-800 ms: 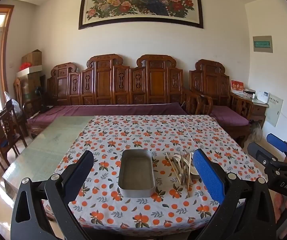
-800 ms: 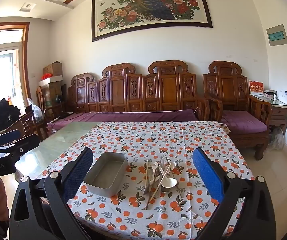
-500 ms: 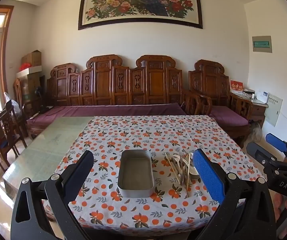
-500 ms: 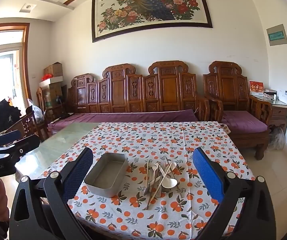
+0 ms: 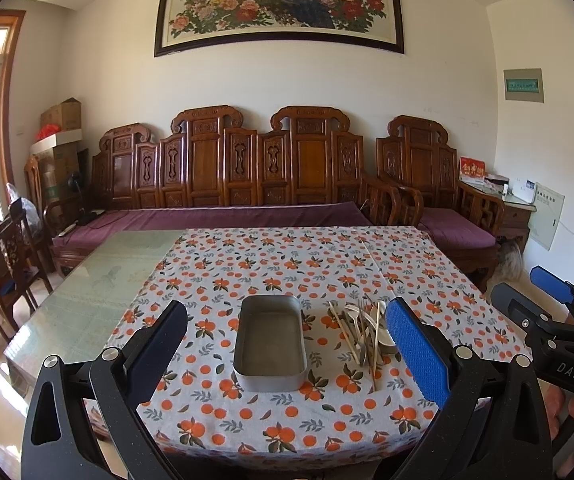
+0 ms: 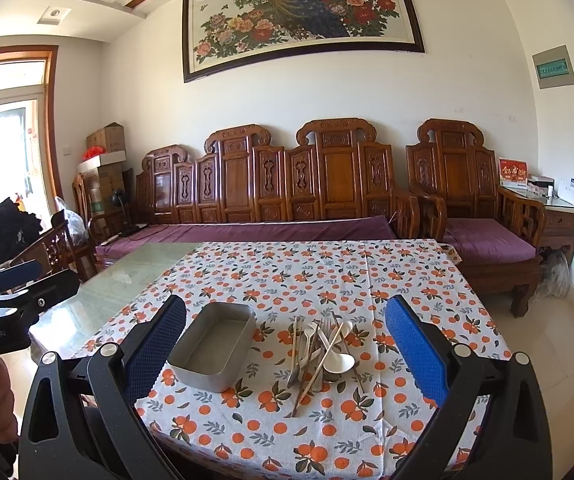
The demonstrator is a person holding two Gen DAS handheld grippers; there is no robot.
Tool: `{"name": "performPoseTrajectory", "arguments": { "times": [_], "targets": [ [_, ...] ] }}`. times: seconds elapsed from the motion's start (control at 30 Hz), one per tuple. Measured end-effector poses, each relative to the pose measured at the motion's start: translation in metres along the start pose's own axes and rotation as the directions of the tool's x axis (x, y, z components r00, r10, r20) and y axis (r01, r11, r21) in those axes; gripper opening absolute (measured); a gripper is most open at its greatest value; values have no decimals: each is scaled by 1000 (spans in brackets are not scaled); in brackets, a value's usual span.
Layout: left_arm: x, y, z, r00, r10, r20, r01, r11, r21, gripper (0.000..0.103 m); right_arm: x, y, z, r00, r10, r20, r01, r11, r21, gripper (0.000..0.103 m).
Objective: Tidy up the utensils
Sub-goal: 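Move both tools toward the utensil pile beside the grey tray, then grasp a metal fork with the left tool while the right tool grasps a wooden chopstick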
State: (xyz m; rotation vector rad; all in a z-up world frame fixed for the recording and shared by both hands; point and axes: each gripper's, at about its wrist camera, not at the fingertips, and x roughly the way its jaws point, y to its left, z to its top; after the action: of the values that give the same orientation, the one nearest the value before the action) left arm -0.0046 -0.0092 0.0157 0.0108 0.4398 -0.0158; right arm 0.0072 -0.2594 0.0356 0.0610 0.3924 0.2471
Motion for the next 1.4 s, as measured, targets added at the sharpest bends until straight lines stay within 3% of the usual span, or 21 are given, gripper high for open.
{"name": "performPoseTrajectory", "arguments": {
  "times": [0.5,0.9,1.1,1.27,1.4],
  "targets": [
    [57,-3,-32,989,-52,-139,55,998,20,96,45,-21,-37,996,17,-88,-16,1000,5,99],
    [122,-30,-58,955,-138,-263,165,983,84,96,120,-51,-75,968,16,-249,-12,1000,16,60],
    [153,-44,-68,933,-162,-321,206,972,108,84,157,-60,-89,953,31,-303,-24,999,27,51],
    [184,-56,-76,910,-184,-372,238,966,104,67,185,-68,-108,935,41,-352,-28,999,41,46],
    [205,-68,-81,893,-193,-408,260,959,116,62,200,-75,-127,924,60,-378,-34,997,76,43]
  ]
}}
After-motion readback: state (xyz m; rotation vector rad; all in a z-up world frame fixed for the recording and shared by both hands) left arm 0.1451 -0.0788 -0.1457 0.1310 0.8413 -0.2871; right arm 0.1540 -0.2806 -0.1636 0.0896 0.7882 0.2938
